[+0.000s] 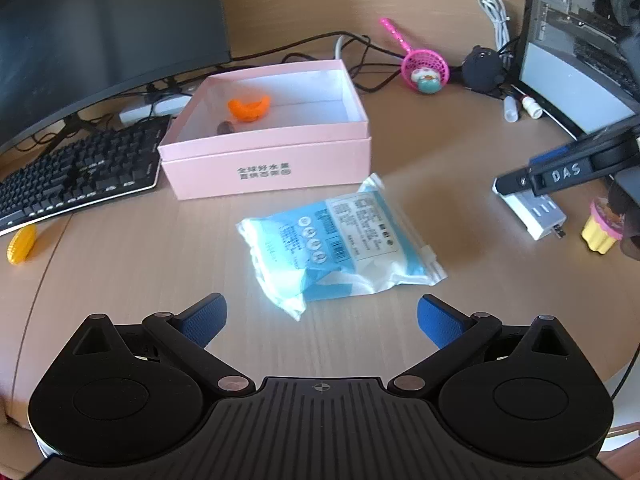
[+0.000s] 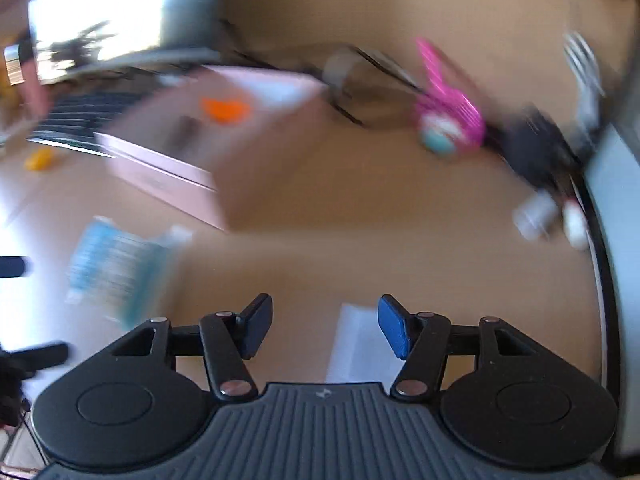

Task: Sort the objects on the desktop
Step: 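Grasp the white USB hub again with the right tool and move it beside the packet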

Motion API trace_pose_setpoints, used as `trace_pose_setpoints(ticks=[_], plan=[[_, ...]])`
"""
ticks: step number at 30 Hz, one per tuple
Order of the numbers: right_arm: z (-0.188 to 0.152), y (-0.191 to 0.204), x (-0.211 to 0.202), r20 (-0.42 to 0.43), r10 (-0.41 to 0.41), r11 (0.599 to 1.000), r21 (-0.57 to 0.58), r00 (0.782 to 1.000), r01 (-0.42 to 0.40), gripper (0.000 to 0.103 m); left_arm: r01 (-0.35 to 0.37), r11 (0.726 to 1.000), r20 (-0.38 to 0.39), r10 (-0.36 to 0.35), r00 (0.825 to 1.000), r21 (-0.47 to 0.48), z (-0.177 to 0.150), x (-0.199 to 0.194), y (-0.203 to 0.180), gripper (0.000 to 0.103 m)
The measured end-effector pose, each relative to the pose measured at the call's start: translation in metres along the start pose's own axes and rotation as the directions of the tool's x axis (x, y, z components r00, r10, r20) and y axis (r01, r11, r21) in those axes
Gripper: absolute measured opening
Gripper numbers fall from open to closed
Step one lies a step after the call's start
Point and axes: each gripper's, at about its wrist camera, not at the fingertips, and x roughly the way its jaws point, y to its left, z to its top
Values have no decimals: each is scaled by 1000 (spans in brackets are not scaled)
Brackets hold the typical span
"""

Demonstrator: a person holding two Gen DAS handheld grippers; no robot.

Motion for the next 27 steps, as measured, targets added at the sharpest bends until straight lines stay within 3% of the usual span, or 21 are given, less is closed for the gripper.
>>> trace_pose_setpoints(ticks=[4, 7, 12, 14, 16, 21, 23, 25, 27], plan=[[-6, -13, 13, -60, -34, 999, 18, 998, 35, 60, 1, 1000, -3, -1, 1000, 1, 0, 0, -2, 103], [-10, -15, 18, -87, -41, 998, 36, 995, 45, 47, -2, 1000, -9, 2, 1000, -4, -2, 1, -3, 103], [-17, -4, 6, -100, 78, 994, 89, 992, -69, 47, 2, 1000, -25, -2, 1000, -3, -7, 3, -9, 103], [-18, 9, 0, -90, 157, 984, 93, 983, -149, 49, 5, 1000, -32, -5, 999, 2, -9, 5, -13, 103], [-20, 19, -10, -62, 220, 973, 84, 974, -214, 61, 9, 1000, -38, -9, 999, 11, -11, 5, -17, 103], [-30, 12, -46, 26, 198, 980, 6, 980, -199, 61, 25, 999, -60, -24, 998, 22, -18, 9, -31, 103], [-37, 8, -51, 24, 163, 986, -38, 986, -163, 41, 34, 999, -73, -33, 997, 14, -21, 12, -36, 103], [-45, 6, -51, -8, 176, 982, -66, 984, -176, 25, 36, 999, -80, -36, 996, 4, -24, 14, -39, 103], [-53, 11, -47, -40, 213, 973, -81, 976, -216, 19, 34, 999, -84, -34, 996, -6, -24, 14, -41, 103]])
